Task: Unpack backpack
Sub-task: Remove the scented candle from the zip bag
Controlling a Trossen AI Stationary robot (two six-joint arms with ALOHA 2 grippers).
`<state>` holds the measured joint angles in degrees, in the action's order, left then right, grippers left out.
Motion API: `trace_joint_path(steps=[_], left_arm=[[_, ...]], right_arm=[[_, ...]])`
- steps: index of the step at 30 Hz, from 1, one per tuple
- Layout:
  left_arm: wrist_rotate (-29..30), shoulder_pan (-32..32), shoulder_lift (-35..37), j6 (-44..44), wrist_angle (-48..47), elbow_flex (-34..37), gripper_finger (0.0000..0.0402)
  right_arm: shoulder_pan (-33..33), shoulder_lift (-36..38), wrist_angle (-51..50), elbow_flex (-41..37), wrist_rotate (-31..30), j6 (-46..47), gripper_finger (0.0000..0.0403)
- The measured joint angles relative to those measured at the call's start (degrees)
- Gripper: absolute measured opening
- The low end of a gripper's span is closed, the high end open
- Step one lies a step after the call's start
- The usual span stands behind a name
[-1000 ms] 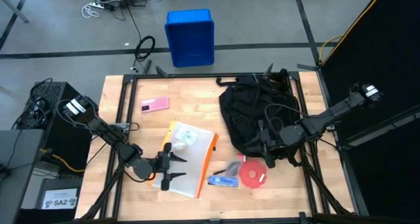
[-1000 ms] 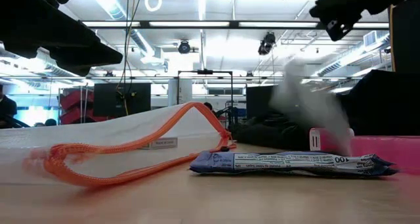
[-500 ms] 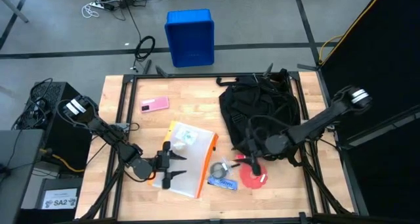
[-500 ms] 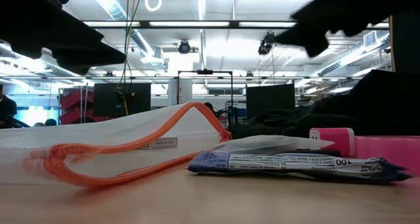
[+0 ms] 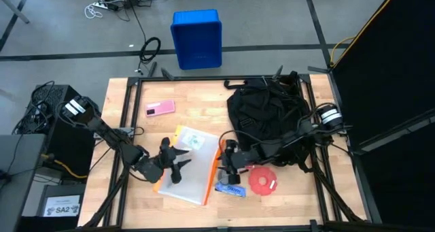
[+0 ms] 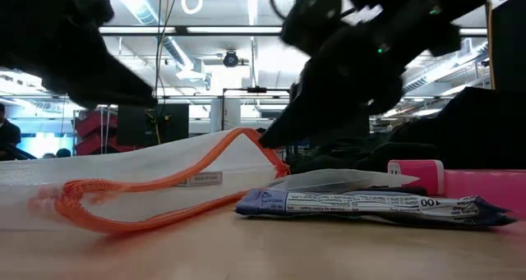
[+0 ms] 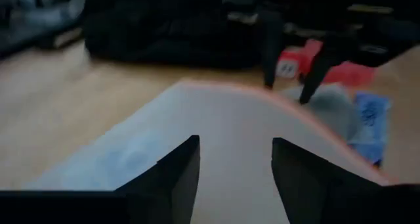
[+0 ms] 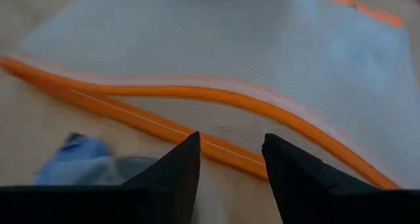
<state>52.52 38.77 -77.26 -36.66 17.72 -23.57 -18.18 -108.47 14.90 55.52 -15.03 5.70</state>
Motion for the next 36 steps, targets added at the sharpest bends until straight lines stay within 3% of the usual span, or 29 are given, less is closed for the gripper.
trace_joint_path(steps=[8, 14, 25, 30, 36], left_arm=[[-3.54, -4.69, 6.17, -10.09, -20.09, -0.02, 0.0127], [-6.44, -9.64, 6.71, -16.09, -30.51, -0.02, 0.0118], [-16.59, -13.01, -0.19, -13.29, -23.18, 0.01, 0.0103], [-20.30, -12.99, -3.04, -9.89, -15.43, 0.00, 0.0101], [-20.69, -12.96, -4.60, -8.59, -10.48, 0.07, 0.0101]], right_arm=[[2.46, -4.02, -0.34, 4.47, 0.29, -0.38, 0.0151], [3.91, -3.97, 0.91, 4.54, 0.43, -0.38, 0.0179], [5.89, -7.82, 7.10, 4.81, 4.33, -0.56, 0.0279], [6.34, -11.49, 7.79, 9.98, 5.81, -1.09, 0.0314], [6.33, -18.12, 7.12, 17.50, 7.76, -2.33, 0.0341]])
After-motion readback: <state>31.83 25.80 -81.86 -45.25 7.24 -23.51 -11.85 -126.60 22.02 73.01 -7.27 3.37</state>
